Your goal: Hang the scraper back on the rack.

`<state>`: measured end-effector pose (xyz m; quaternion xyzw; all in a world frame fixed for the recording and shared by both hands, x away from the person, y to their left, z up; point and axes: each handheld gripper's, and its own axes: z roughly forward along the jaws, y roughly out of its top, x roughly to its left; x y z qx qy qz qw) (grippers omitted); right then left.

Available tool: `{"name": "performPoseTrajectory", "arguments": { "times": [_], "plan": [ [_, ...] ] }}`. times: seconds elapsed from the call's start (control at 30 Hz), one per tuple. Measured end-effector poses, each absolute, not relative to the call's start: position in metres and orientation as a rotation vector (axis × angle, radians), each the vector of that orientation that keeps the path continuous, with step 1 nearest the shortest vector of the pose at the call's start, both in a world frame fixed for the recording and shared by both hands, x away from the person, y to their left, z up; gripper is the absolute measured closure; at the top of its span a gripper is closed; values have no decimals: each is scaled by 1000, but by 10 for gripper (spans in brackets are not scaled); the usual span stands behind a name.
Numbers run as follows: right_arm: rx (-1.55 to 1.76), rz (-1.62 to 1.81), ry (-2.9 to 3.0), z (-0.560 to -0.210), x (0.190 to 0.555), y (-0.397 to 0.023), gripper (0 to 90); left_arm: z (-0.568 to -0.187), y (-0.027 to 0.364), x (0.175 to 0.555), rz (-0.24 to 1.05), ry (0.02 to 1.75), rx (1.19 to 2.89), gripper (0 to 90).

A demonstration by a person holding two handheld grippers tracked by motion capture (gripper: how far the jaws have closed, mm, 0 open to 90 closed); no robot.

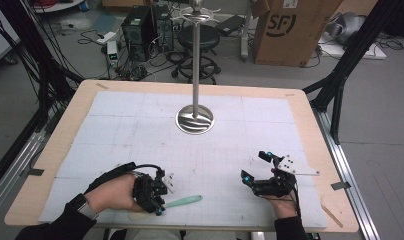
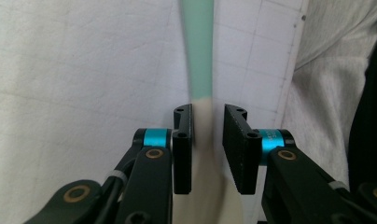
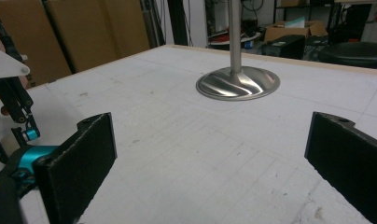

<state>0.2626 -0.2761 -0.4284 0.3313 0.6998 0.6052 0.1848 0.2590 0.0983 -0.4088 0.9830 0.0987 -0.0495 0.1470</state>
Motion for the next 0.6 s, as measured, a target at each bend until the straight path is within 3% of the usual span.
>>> {"name": "performPoseTrajectory", "arguments": {
  "times": [0.13,0.6],
  "plan": [
    [928,1702,1983,-430,263,-275,8,-409,95,258,-110,289,2856,788],
    [925,1701,1987,-430,263,-274,8,-408,87,245,29,301,2904,797]
  ]
}}
